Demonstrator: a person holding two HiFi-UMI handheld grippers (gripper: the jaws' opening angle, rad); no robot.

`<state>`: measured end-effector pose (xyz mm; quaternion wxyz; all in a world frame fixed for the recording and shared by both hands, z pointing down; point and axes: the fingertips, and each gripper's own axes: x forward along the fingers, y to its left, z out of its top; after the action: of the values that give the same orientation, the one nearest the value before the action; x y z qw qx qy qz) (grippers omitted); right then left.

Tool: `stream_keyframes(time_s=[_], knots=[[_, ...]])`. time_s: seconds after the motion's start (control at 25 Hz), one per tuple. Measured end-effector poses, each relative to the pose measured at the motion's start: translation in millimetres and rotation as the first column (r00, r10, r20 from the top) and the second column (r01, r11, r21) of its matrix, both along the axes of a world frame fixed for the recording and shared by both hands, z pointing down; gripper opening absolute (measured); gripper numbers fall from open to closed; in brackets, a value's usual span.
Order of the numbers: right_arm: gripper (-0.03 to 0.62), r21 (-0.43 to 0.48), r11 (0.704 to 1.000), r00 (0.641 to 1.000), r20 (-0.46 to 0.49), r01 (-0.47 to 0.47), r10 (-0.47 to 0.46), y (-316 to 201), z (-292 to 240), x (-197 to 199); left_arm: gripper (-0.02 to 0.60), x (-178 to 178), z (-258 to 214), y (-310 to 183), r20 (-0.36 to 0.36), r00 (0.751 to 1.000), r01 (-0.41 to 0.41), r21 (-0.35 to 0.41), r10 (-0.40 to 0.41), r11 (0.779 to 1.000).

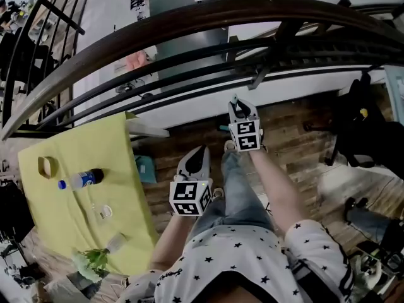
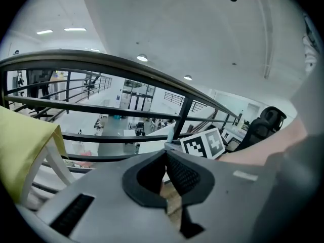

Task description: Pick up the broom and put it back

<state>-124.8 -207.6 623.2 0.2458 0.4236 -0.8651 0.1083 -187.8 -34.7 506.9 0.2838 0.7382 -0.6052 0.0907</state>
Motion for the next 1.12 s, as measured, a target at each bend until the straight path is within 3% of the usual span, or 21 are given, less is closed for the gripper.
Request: stream_keyframes(time_s=[0.64, 1.12], knots=[[0.077, 0.073, 0.988, 0.989, 0.071, -0.133, 0.128, 65.8, -72.3, 45.8, 0.011, 11.3, -36.6, 59.5, 0.02, 0.996, -0.086, 0.067, 0.085, 0.994], [0.077, 0.146, 0.982, 0.992, 0.048, -0.118, 0.112, 91.2, -130.1, 76.0, 0.011, 19.2, -48.9, 88.7, 0.024, 0.99, -0.138, 0.079, 0.137, 0.987]])
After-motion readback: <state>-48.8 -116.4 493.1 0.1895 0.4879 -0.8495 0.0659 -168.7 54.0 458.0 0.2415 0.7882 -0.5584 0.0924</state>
